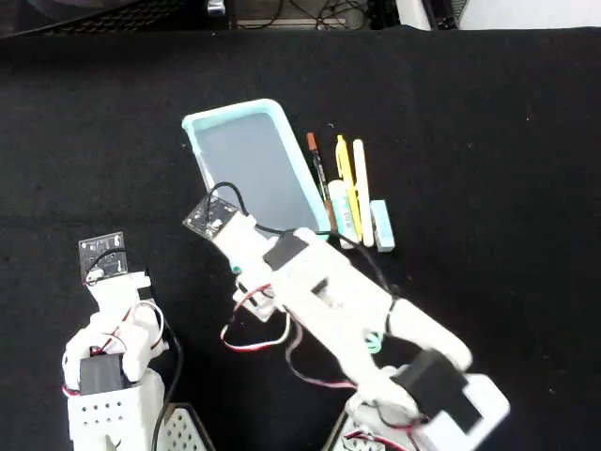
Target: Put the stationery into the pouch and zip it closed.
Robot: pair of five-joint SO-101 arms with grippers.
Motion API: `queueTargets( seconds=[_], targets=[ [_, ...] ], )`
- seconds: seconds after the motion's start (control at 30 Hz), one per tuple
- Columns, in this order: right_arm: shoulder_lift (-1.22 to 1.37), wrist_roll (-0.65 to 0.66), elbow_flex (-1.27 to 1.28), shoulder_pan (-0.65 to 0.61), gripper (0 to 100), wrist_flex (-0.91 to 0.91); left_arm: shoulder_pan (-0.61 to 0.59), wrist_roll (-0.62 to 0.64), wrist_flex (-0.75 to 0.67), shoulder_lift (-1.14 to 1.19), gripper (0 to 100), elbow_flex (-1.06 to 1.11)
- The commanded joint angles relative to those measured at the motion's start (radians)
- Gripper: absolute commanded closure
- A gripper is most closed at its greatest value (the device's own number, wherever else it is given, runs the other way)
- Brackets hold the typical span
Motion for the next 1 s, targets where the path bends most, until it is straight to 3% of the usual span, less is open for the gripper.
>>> queueTargets(
  seconds=[0.0,0.27,0.43,0.97],
  targets=[
    [0.096,0.006,-0.082,-0.015,76.9,-0.006,0.005,-0.011,0.005,-0.009,97,0.013],
    [0.249,0.006,-0.203,-0.009,77.3,-0.006,0.005,-0.011,0.005,-0.009,97,0.013],
    [0.234,0.009,-0.205,-0.011,99.2,-0.026,0.005,-0.011,0.005,-0.009,97,0.013],
    [-0.116,0.009,0.073,-0.009,96.9,-0.026,0.005,-0.011,0.005,-0.009,97,0.013]
  ],
)
